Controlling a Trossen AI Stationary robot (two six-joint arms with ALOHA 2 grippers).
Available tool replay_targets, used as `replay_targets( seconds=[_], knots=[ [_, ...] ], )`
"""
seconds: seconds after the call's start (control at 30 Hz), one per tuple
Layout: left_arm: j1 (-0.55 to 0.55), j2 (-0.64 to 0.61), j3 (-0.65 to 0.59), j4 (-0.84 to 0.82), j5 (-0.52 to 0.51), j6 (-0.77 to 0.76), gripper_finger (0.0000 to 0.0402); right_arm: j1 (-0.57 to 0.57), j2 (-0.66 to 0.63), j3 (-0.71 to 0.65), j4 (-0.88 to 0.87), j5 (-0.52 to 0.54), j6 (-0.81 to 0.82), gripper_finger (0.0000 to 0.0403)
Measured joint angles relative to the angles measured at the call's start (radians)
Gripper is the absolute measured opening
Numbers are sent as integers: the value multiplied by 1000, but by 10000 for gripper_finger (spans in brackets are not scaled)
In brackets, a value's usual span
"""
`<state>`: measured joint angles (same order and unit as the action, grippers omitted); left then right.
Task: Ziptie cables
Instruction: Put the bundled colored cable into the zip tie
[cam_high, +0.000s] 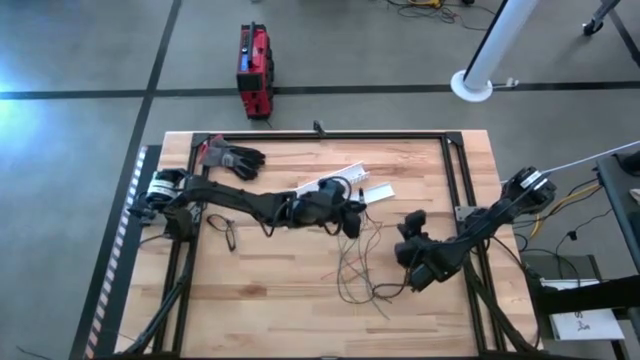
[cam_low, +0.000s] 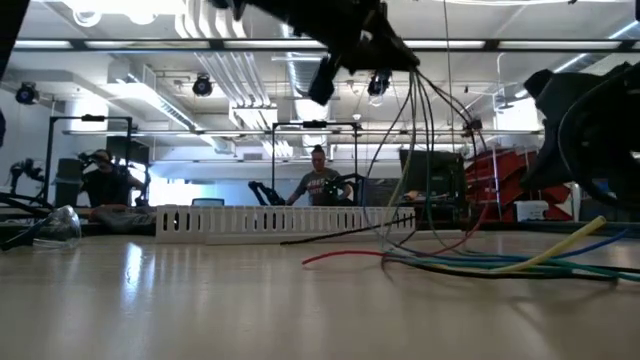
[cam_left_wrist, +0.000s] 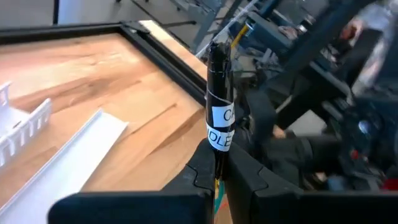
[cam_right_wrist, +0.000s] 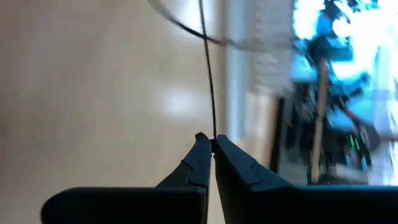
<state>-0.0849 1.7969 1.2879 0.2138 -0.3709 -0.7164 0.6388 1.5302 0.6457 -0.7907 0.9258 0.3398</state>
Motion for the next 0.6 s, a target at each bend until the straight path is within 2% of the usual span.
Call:
replay_targets(
  seconds=[0.07, 0.13, 0.4, 0.6],
  knots=[
    [20, 0, -29, 24, 6, -30, 0, 1, 25, 0, 66, -46, -114, 0],
    [33, 0, -55, 42, 22, -57, 0, -1, 61, 8, 78, -62, -148, 0],
    [72, 0, -75, 62, 18, -66, 0, -4, 194, 70, 42, -45, -177, 0],
    [111, 85, -49, 103, 24, -61, 0, -7, 195, 95, 26, -44, -182, 0]
  ],
)
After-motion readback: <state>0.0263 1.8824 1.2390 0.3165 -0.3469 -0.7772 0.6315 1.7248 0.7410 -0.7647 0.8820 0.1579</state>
